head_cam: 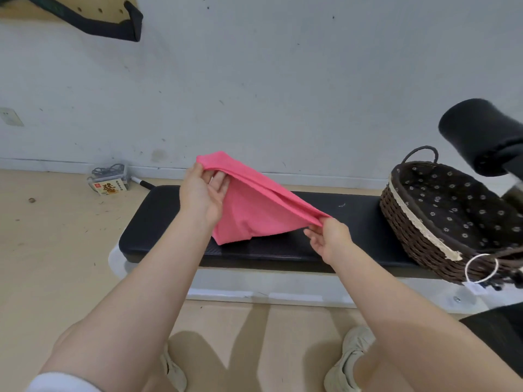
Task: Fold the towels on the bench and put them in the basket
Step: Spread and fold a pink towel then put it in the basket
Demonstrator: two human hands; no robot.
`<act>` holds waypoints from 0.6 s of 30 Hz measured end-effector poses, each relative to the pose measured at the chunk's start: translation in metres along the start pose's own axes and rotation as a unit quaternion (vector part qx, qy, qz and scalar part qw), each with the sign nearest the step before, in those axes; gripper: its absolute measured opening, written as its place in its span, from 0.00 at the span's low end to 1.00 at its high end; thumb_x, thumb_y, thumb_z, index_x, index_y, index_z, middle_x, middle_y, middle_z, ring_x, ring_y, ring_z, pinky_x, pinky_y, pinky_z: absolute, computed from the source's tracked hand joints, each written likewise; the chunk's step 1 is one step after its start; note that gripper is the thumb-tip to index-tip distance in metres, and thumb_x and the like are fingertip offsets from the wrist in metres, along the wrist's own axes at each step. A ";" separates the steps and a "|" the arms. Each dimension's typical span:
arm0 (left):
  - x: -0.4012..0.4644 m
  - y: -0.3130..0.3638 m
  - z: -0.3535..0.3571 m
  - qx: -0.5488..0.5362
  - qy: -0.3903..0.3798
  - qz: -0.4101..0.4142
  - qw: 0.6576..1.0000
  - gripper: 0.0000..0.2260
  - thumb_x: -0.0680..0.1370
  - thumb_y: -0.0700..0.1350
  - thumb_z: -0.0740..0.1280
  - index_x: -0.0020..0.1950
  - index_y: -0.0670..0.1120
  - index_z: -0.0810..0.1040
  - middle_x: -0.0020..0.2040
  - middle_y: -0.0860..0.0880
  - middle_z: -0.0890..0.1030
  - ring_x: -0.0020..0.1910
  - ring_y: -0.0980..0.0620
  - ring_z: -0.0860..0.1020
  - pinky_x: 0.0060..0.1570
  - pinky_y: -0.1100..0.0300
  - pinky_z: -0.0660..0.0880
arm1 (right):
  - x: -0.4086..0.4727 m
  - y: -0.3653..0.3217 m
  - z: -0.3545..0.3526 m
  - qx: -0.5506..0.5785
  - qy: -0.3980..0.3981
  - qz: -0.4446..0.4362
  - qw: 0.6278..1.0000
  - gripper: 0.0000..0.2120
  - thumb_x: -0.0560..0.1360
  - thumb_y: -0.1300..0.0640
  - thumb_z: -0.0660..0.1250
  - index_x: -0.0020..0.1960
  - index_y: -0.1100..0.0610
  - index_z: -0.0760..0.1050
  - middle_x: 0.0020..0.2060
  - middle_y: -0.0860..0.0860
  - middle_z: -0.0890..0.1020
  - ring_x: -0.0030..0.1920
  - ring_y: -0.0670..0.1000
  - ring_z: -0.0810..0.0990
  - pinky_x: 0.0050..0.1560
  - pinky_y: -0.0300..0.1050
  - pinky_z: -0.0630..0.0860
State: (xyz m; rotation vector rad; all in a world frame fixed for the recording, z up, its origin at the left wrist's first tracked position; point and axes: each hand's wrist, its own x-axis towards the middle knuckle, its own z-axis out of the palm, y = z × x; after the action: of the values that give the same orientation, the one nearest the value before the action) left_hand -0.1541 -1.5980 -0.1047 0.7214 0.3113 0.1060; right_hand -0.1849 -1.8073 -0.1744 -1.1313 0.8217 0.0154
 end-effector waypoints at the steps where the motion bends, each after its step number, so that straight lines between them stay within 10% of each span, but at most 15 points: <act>1: -0.001 -0.003 -0.003 0.024 0.016 0.018 0.999 0.11 0.82 0.44 0.56 0.62 0.45 0.72 0.47 0.49 0.80 0.44 0.53 0.80 0.51 0.59 0.75 | -0.005 -0.008 0.000 0.042 -0.007 -0.002 0.999 0.10 0.78 0.62 0.56 0.43 0.57 0.74 0.30 0.52 0.77 0.26 0.47 0.75 0.24 0.34 0.67; 6: -0.007 -0.006 -0.005 0.240 0.069 0.139 0.958 0.08 0.79 0.42 0.57 0.41 0.46 0.70 0.35 0.50 0.72 0.30 0.56 0.72 0.31 0.66 0.71 | -0.042 -0.067 0.006 0.244 -0.091 -0.027 0.965 0.13 0.77 0.65 0.52 0.37 0.60 0.70 0.23 0.51 0.73 0.17 0.45 0.72 0.18 0.32 0.66; 18: -0.039 0.047 0.085 0.108 -0.024 0.253 0.961 0.09 0.78 0.40 0.55 0.40 0.46 0.70 0.24 0.54 0.76 0.25 0.58 0.77 0.21 0.68 0.66 | -0.075 -0.147 0.009 0.277 -0.101 -0.284 0.912 0.12 0.79 0.64 0.54 0.57 0.52 0.70 0.22 0.47 0.73 0.22 0.44 0.69 0.24 0.34 0.67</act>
State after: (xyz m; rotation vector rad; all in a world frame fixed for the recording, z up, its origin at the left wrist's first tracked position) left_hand -0.1640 -1.6252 -0.0037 1.0083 0.0861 0.5458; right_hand -0.1736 -1.8388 -0.0128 -0.7692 0.2544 -0.5483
